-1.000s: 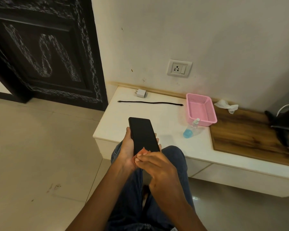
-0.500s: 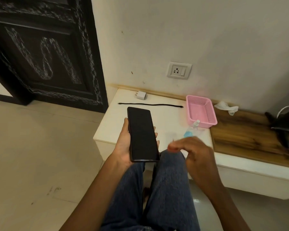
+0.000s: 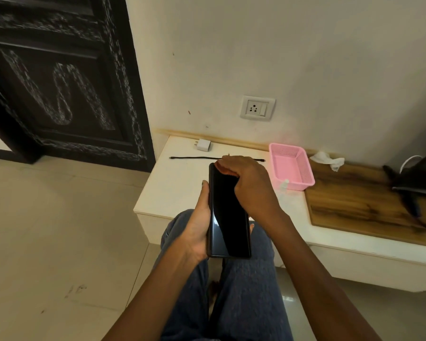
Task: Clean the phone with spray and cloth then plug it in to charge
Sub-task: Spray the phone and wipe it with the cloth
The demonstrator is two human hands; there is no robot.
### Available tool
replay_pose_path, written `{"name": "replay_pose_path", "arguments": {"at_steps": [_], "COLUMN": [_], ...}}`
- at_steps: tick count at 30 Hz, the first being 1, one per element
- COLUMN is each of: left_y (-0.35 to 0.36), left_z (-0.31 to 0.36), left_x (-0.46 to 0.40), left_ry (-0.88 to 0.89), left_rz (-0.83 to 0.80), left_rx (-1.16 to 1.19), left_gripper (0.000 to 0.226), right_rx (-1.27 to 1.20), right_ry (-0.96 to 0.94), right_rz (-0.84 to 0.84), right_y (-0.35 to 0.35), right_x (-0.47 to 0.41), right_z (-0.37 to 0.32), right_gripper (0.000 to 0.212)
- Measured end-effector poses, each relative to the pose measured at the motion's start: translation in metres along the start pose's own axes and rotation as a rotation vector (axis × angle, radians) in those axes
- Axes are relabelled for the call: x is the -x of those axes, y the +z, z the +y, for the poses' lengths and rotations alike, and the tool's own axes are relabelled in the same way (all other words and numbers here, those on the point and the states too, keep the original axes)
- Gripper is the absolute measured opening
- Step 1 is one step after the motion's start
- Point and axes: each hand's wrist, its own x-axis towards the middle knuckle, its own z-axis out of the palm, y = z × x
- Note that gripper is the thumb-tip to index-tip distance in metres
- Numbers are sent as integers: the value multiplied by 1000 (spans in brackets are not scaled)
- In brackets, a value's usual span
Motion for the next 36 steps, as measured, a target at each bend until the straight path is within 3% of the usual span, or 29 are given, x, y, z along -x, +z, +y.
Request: {"name": "replay_pose_path", "arguments": {"at_steps": [9,18,23,29,36], "left_y": [2,-14,-18,-26,-23], "left_z": [2,9,7,8,12], "left_x": [1,-1,-3,-8,-5], "left_ry": [86,77,114,117,160], "left_rz": [37,126,141,141,201], "left_rx": [-84,-81,-88,64,39], "left_gripper": [61,76,83,83,77], "right_rx": [90,193,225,203,125], "right_ry": [-104,-128,-138,-160,-221], "right_rz": [-1,31,72,104,70], "right_y": [14,27,26,34,30], "right_x": [23,74,94,116,127], "right_z": [3,-1,-12,-28,-34], "right_gripper": [61,71,47,45,35]}}
